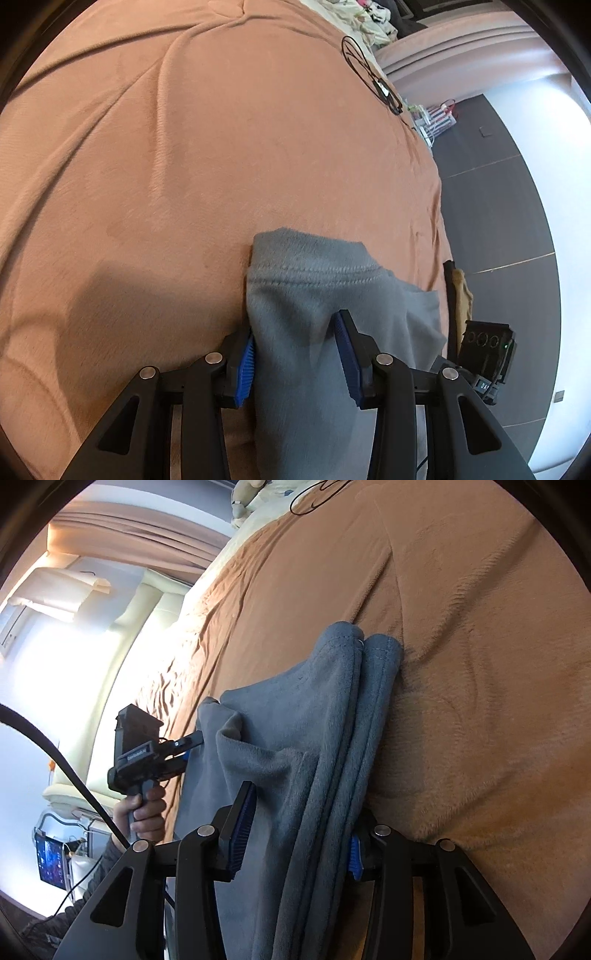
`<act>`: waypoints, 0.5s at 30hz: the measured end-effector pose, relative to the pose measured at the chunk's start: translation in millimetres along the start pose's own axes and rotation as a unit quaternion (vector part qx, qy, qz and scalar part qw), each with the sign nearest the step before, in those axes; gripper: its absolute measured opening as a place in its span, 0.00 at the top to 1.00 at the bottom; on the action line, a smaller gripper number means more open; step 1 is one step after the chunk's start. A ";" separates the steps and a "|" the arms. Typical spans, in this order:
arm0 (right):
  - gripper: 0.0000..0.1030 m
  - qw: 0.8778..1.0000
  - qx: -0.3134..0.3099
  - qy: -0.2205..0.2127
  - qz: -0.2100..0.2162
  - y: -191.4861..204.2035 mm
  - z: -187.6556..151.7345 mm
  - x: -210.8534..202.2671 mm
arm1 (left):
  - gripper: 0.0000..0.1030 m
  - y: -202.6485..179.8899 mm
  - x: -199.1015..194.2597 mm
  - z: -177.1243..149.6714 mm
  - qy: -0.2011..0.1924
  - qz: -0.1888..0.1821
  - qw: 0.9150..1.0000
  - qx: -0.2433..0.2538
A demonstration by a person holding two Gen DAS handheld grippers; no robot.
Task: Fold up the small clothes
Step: 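Grasp the folded shirt's end with both grippers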
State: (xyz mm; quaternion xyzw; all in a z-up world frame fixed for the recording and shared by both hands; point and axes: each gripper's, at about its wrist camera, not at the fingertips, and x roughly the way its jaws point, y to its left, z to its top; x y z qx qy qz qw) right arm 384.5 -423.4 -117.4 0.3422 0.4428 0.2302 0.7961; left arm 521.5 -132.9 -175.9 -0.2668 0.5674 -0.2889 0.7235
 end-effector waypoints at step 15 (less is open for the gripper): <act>0.88 0.998 -0.025 -0.037 -0.037 31.5 1.4 -8.1 | 0.92 -26.2 -19.0 7.7 -0.039 -0.005 0.999 0.016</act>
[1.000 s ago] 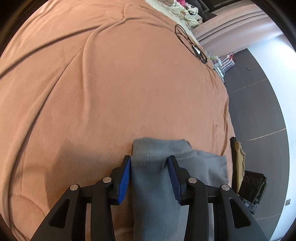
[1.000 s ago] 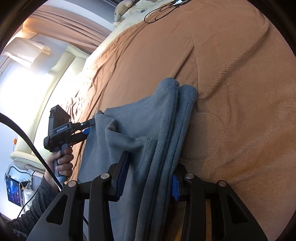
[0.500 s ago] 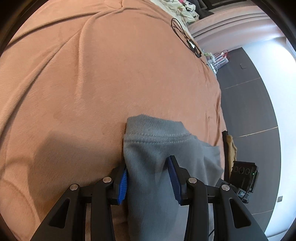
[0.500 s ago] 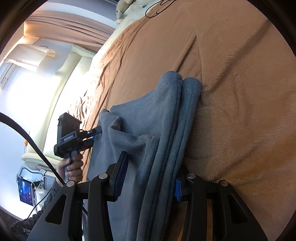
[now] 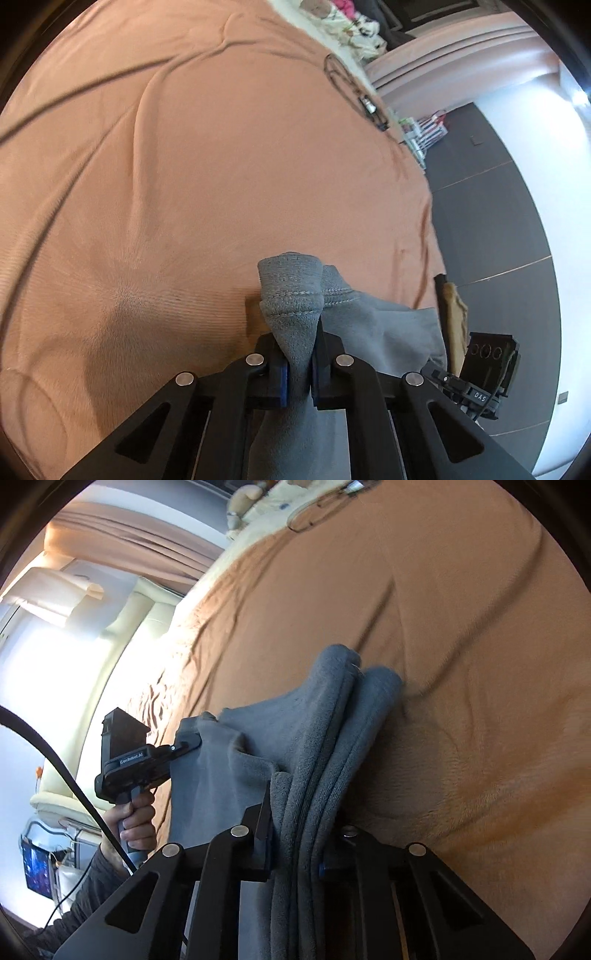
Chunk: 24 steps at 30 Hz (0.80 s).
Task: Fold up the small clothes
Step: 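Grasp the folded shirt's end with both grippers, then lift the folded shirt with both grippers and carry it toward the bed's head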
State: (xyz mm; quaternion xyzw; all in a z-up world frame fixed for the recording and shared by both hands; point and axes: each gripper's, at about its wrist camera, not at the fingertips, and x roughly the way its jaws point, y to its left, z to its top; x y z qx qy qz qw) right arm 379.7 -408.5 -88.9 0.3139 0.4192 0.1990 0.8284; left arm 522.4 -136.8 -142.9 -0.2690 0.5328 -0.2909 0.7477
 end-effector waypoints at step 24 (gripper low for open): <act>0.89 0.981 -0.173 -0.090 0.003 173.1 -83.7 -90.3 | 0.93 -73.9 -190.9 -56.1 -0.151 -0.048 0.986 0.056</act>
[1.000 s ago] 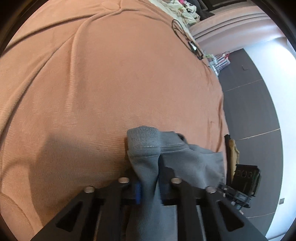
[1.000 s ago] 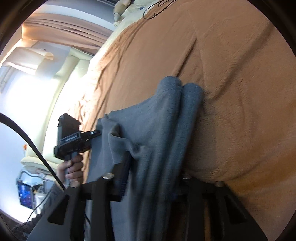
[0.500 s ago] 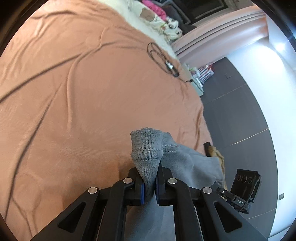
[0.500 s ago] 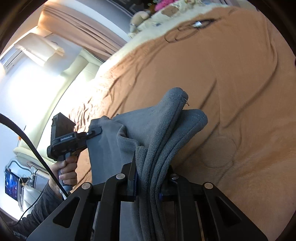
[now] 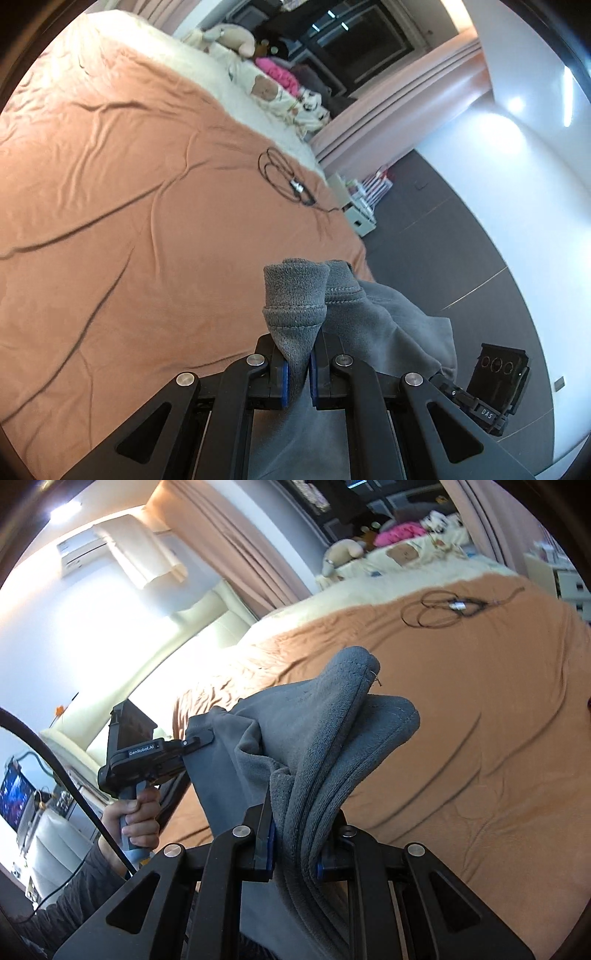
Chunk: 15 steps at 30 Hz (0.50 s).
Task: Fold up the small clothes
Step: 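Lift the folded shirt with both grippers and carry it toward the bed's head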
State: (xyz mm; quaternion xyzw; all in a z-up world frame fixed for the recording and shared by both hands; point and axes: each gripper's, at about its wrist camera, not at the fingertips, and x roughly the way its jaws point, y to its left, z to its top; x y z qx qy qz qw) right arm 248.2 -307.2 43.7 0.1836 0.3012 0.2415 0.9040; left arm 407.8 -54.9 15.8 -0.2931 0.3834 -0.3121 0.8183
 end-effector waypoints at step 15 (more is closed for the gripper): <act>0.89 0.994 -0.097 -0.039 0.027 91.4 -19.0 -39.1 | 0.93 -25.4 -161.8 19.0 -0.120 -0.021 0.992 0.037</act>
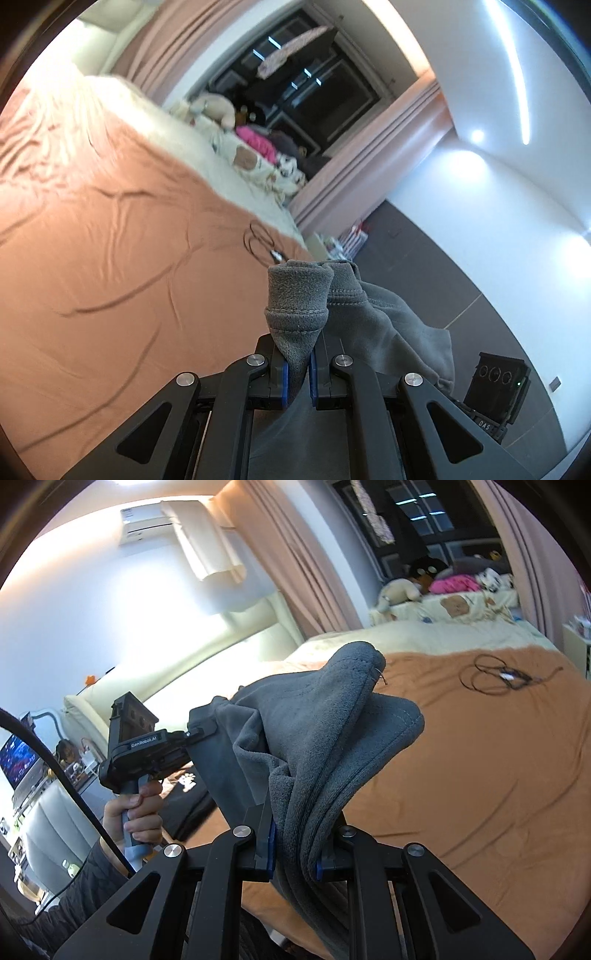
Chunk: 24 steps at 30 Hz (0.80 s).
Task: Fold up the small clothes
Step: 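Lift the folded shirt with both grippers and carry it toward the bed's head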
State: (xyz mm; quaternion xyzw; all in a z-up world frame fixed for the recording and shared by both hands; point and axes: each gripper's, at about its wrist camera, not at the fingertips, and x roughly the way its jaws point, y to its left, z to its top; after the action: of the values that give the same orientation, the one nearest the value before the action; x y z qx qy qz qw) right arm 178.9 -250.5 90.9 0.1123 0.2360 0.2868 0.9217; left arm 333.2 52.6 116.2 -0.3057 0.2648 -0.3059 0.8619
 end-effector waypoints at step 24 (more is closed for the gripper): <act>0.89 0.988 -0.105 0.029 0.114 78.7 26.3 126.4 | 0.93 74.5 -211.2 50.5 -0.114 0.106 0.988 0.013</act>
State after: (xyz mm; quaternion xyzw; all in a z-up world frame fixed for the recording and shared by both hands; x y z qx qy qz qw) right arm 246.2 -115.1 93.7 0.0329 0.2174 0.4160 0.8824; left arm 250.9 263.2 155.8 -0.2978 0.1918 -0.1793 0.9178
